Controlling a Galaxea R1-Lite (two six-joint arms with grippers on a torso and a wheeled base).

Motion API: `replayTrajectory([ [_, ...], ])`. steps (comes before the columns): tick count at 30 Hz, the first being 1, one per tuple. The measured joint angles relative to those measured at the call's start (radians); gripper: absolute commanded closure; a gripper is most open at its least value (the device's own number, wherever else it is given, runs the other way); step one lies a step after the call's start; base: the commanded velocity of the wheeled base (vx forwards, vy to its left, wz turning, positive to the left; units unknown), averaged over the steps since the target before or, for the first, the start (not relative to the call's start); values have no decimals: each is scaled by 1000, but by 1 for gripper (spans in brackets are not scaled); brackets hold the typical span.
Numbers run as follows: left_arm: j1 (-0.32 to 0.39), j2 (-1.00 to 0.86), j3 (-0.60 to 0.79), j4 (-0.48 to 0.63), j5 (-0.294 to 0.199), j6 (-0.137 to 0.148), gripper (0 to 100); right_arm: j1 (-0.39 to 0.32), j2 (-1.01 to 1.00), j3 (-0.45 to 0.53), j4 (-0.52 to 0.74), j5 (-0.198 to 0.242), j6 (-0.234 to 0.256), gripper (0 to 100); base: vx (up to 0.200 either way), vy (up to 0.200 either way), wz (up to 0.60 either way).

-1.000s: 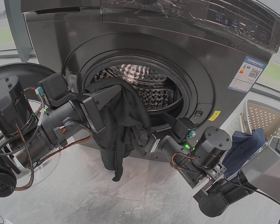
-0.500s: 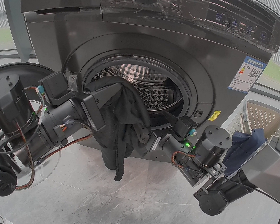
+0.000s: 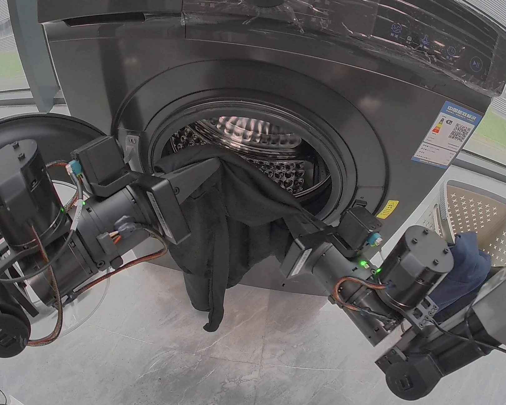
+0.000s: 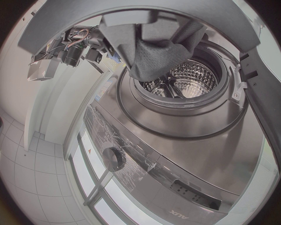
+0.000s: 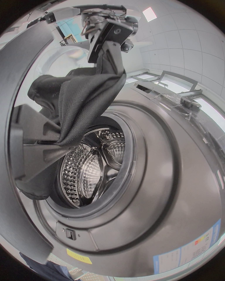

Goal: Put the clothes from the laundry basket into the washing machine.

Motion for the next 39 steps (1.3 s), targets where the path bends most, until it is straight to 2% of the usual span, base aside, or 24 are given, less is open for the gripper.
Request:
replayTrajectory([
  [5,-15,-3,19,0,-4,0,100,3,-84,114,-6,29,4,100,0,0,0],
  [6,-19,-3,27,0,-7,1,0,5,-104,139,-6,34,5,100,0,0,0],
  [10,-32,-4,61,-2,-24,5,0,29,-175,208,-31,51,19,100,0,0,0],
  [14,-38,-2,86,-4,-35,4,0,53,-220,225,-54,54,27,100,0,0,0],
  [28,-38,57,179,-16,-38,5,0,86,-278,168,-56,50,36,100,0,0,0],
  [33,-32,93,221,-20,-64,8,0,84,-279,146,-50,42,36,100,0,0,0],
  [39,-24,166,272,-89,-87,10,0,81,-277,126,-44,41,36,100,0,0,0],
])
